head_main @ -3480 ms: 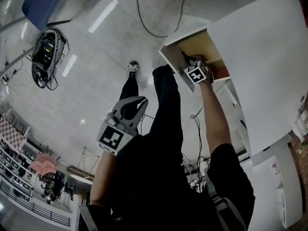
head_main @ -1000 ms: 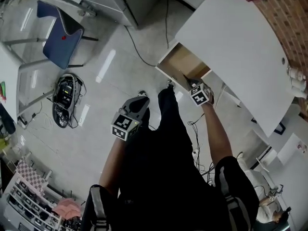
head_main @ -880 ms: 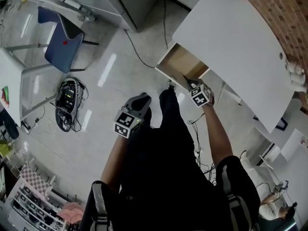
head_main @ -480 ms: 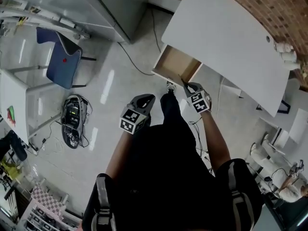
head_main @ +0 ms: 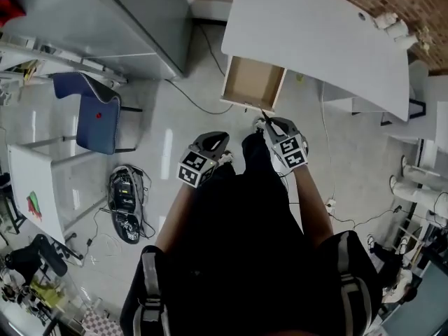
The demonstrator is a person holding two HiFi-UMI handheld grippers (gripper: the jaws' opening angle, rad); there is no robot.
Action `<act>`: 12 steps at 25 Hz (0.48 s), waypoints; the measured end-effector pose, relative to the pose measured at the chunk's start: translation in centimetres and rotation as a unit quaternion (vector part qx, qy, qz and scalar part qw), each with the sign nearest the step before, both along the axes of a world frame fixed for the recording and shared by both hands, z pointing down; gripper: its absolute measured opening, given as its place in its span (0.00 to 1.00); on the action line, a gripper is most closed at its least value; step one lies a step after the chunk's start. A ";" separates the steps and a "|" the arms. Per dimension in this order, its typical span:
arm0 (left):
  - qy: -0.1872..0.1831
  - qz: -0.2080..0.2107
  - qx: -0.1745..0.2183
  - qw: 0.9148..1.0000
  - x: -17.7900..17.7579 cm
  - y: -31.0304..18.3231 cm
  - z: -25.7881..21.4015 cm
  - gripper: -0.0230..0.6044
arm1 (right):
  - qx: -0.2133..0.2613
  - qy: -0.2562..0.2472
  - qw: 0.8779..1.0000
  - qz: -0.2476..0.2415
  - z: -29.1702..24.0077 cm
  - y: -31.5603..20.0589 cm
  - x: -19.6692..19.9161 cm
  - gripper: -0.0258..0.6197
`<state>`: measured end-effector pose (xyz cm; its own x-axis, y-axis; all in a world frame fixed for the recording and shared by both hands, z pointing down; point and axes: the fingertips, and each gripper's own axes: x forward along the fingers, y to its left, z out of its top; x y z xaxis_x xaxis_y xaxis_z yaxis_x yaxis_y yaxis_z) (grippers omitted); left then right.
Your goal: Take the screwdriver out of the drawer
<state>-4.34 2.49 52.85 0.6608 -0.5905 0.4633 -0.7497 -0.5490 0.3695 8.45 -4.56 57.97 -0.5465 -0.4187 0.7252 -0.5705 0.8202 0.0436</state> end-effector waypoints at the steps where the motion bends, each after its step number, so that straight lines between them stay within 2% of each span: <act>1: 0.000 0.005 0.003 1.000 -0.2 0.6 -0.2 0.07 | 0.005 -0.004 1.000 0.005 -0.4 0.9 0.0 0.21; 8: 0.007 0.017 0.013 1.000 -0.2 2.2 -1.6 0.07 | 0.028 -0.063 0.997 0.018 -3.6 5.1 0.6 0.21; 12: 0.006 0.021 0.031 0.999 1.0 2.7 -2.9 0.07 | 0.046 -0.074 0.996 0.025 -5.4 6.9 2.2 0.21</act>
